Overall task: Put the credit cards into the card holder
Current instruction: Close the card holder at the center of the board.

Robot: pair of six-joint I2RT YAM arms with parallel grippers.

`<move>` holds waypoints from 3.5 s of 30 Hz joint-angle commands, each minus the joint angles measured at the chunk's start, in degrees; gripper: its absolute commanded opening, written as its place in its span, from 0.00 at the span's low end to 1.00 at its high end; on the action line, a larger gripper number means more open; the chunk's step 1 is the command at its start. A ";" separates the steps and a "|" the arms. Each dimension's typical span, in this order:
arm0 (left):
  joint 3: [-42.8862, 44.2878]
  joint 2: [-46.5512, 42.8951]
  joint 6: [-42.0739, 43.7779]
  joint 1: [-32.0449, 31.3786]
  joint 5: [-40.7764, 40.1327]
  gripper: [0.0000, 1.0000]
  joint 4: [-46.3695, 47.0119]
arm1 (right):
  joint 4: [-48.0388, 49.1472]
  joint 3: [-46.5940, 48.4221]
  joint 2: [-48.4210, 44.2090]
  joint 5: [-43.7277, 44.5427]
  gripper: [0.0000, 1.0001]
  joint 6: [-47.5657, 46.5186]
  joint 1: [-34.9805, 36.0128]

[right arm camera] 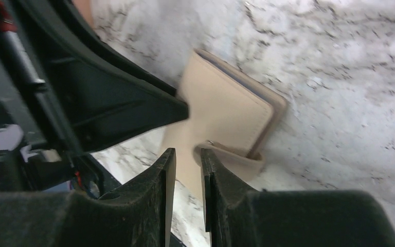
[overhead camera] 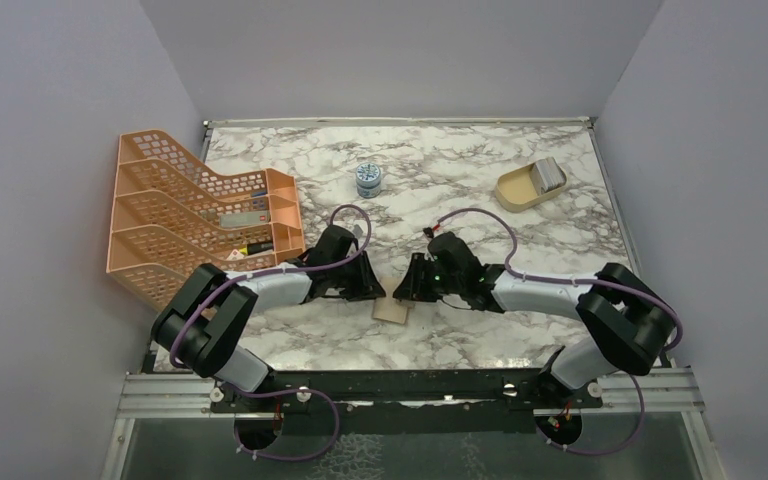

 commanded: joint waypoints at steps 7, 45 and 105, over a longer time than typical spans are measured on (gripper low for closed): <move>-1.46 1.18 0.10 -0.96 -1.48 0.26 -1.03 | -2.64 2.94 -0.38 1.19 0.24 -1.47 0.40; -1.63 0.03 -0.09 -1.22 -1.29 0.26 -0.97 | -3.12 2.11 2.45 3.80 0.18 -0.46 1.87; 0.02 -6.81 -0.92 -1.72 -3.79 0.43 -4.04 | -28.01 18.95 9.73 14.92 0.18 -8.13 5.05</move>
